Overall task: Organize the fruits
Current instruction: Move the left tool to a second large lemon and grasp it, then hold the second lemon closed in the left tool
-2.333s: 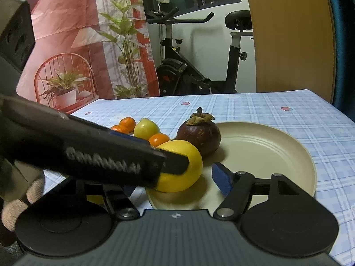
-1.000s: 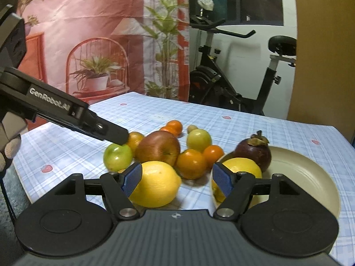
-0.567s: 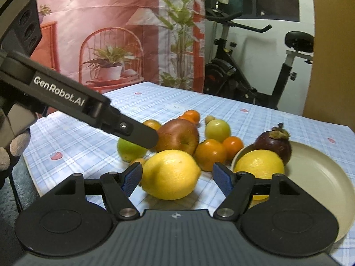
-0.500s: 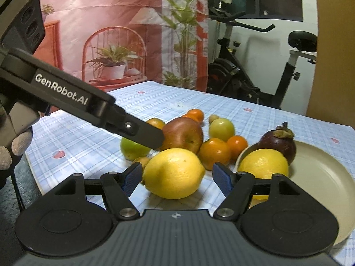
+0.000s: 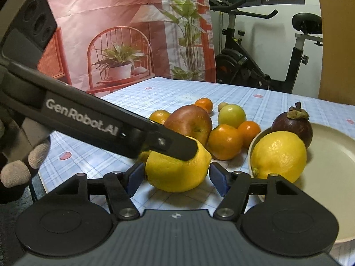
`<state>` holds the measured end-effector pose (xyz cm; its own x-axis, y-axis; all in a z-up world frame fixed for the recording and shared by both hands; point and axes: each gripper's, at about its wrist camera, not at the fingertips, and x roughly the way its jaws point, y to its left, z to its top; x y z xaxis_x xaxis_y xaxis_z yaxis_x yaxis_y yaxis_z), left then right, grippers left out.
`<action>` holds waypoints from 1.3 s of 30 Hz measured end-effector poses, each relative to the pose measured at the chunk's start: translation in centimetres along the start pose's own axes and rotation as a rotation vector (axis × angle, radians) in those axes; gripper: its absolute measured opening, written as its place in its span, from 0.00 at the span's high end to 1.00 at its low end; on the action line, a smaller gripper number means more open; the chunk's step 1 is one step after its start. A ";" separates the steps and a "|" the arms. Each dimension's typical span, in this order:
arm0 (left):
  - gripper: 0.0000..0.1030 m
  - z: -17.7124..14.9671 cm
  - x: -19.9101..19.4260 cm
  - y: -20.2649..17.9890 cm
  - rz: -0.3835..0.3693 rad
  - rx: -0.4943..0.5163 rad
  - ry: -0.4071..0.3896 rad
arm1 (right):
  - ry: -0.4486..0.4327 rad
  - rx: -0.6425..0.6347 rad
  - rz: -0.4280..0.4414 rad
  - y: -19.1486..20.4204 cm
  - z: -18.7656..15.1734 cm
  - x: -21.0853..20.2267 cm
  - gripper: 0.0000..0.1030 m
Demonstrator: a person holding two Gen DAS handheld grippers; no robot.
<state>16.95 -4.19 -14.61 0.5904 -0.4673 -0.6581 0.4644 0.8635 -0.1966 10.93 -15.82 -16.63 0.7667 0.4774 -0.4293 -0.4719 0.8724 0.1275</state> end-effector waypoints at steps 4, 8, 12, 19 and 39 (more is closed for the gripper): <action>0.46 -0.2 0.7 -0.3 -0.002 0.013 0.014 | 0.002 0.015 0.012 -0.4 0.0 0.0 0.35; 0.45 -0.3 0.6 -0.3 -0.002 0.013 0.009 | 0.007 0.021 0.019 -0.6 0.1 0.2 0.35; 0.45 -0.2 0.9 -0.4 -0.001 0.010 0.008 | 0.004 0.034 0.023 -0.8 0.1 0.1 0.35; 0.45 -0.3 0.9 -0.3 -0.004 0.005 0.005 | 0.002 0.037 0.025 -0.8 0.0 0.0 0.36; 0.46 -0.5 0.7 -0.6 0.005 0.016 -0.001 | 0.016 0.017 0.023 -0.3 0.1 0.3 0.36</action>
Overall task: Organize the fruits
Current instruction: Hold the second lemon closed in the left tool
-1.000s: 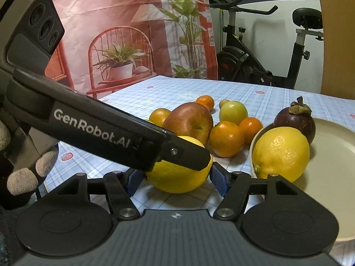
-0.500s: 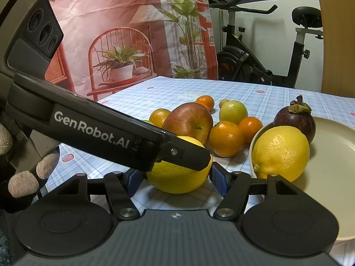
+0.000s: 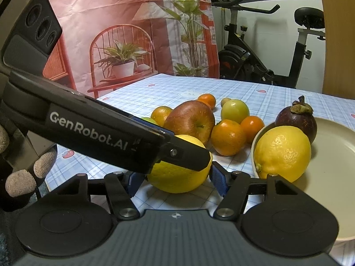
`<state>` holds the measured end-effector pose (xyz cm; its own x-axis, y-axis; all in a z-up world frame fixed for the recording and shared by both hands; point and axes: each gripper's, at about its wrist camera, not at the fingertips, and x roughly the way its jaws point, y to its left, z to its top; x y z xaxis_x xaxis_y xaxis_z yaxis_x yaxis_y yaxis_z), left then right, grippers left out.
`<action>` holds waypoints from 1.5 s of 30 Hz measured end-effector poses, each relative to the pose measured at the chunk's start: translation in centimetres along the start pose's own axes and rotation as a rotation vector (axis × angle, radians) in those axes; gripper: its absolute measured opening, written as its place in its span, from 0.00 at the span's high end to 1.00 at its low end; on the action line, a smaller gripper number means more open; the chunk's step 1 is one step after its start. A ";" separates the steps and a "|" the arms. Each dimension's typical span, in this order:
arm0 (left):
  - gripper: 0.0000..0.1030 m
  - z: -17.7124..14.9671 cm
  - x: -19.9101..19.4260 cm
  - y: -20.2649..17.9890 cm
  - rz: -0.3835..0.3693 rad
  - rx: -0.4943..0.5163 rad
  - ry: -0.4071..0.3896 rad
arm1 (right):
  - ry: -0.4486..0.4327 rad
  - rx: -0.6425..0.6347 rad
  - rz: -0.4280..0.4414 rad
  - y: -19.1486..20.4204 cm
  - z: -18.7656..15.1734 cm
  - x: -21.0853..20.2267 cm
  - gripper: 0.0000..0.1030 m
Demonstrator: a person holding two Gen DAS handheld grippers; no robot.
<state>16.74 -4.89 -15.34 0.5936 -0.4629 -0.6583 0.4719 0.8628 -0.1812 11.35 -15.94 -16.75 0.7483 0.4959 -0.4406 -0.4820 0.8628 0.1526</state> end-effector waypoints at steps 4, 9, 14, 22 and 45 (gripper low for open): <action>0.46 0.0 -0.1 -0.2 0.003 0.008 -0.002 | 0.001 0.004 0.001 0.0 -0.1 0.0 0.36; 0.46 -0.1 0.0 -0.4 0.009 0.011 -0.005 | 0.001 0.003 0.001 0.0 -0.1 0.0 0.36; 0.46 -0.2 -0.1 -0.5 0.015 0.017 -0.007 | 0.002 0.002 0.001 0.0 -0.1 0.0 0.36; 0.46 -0.2 -0.1 -0.4 0.012 0.007 -0.003 | 0.008 -0.019 -0.001 0.3 -0.2 0.1 0.36; 0.45 -0.3 -1.0 1.4 -0.048 -0.091 0.037 | 0.031 -0.029 0.011 0.3 -0.1 0.4 0.38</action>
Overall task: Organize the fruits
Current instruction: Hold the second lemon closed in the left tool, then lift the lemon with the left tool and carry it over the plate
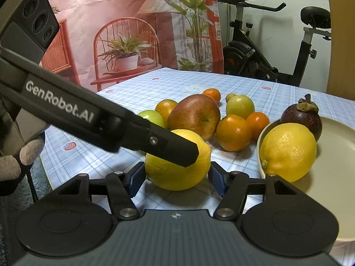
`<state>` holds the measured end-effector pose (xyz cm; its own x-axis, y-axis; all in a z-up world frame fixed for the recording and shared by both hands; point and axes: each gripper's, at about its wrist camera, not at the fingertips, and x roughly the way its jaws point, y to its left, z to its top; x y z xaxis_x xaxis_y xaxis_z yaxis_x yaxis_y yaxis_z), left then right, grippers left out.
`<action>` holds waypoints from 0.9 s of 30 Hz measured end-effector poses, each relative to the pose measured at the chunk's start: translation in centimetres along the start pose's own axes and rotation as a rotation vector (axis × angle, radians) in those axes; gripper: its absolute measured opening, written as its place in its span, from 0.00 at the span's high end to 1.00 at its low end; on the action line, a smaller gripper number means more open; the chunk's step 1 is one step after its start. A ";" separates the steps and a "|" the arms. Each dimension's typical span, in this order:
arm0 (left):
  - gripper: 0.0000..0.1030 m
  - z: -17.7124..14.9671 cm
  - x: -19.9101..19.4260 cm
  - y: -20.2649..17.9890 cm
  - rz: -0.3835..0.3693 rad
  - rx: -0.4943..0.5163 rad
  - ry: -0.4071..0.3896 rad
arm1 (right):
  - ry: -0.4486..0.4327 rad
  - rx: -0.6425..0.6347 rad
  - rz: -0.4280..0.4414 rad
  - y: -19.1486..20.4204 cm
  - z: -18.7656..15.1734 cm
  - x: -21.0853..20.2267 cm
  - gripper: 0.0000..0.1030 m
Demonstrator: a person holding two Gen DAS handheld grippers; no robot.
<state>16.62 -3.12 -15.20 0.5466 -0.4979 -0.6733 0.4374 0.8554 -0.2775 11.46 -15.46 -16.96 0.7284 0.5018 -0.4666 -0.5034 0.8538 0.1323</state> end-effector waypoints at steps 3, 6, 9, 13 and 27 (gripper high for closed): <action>0.45 0.1 -0.3 0.0 -0.006 0.000 -0.010 | 0.000 0.000 -0.001 0.0 0.0 0.0 0.38; 0.45 0.1 -0.6 -0.1 -0.014 0.013 -0.017 | 0.000 0.000 -0.001 0.0 0.0 0.0 0.38; 0.45 0.0 -0.8 -0.4 -0.013 0.037 -0.010 | 0.000 0.001 -0.001 0.1 0.0 0.0 0.38; 0.45 -0.3 -0.8 -0.4 -0.007 0.051 -0.001 | 0.001 0.004 -0.001 0.1 0.0 0.0 0.38; 0.44 -0.6 0.4 -0.1 -0.008 0.053 0.016 | 0.007 0.002 -0.019 0.1 -0.1 0.2 0.38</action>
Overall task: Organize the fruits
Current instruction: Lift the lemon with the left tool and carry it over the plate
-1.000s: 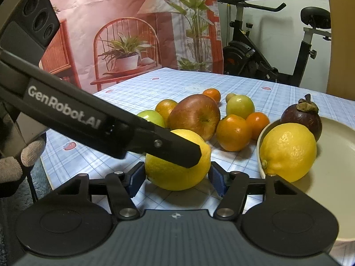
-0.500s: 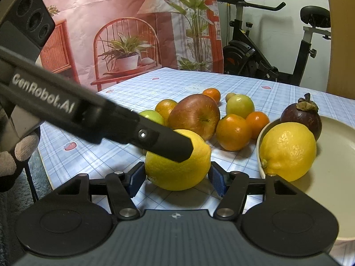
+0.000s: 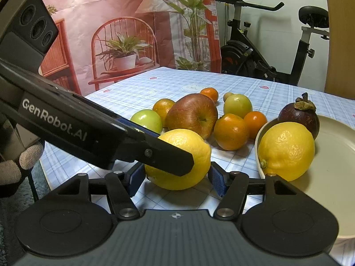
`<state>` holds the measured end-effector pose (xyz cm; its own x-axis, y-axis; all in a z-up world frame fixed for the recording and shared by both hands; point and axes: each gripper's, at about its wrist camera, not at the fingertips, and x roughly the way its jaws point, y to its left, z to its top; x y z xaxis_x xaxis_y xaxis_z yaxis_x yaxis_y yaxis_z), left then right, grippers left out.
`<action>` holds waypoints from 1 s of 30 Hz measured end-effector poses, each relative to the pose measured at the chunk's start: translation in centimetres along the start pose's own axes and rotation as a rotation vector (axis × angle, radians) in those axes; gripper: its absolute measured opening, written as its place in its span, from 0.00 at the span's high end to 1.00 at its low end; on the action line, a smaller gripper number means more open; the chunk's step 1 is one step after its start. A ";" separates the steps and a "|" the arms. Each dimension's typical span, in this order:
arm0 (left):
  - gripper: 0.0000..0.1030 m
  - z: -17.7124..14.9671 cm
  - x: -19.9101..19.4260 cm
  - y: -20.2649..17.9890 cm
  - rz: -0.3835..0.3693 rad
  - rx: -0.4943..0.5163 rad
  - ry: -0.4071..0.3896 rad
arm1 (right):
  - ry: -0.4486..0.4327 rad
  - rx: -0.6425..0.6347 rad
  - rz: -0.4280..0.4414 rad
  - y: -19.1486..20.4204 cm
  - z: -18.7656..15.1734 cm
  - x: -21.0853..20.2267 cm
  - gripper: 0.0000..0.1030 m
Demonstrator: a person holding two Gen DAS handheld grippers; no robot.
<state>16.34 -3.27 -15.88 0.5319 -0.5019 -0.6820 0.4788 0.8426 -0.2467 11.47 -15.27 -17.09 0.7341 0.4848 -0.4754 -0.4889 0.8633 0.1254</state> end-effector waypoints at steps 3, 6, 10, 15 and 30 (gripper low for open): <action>0.44 0.2 -0.2 -0.6 0.002 0.024 -0.004 | 0.028 0.002 -0.015 0.3 0.4 0.0 0.38; 0.44 0.8 -0.7 -1.5 0.006 0.053 -0.032 | 0.007 0.014 -0.025 0.0 1.0 -0.7 0.39; 0.44 2.0 -0.8 -3.2 0.003 0.108 -0.055 | -0.026 0.038 -0.048 -0.4 1.7 -1.9 0.39; 0.44 4.3 -0.6 -5.9 -0.007 0.174 -0.097 | -0.062 0.132 -0.075 -2.4 3.2 -4.1 0.39; 0.44 11.4 8.6 -10.9 -0.118 0.170 -0.055 | -0.093 0.317 -0.186 -13.6 6.4 -7.9 0.39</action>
<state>23.66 -19.01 -11.26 0.4999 -0.6091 -0.6156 0.6487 0.7343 -0.1997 15.32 -29.93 -9.51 0.8436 0.3133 -0.4361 -0.1833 0.9314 0.3145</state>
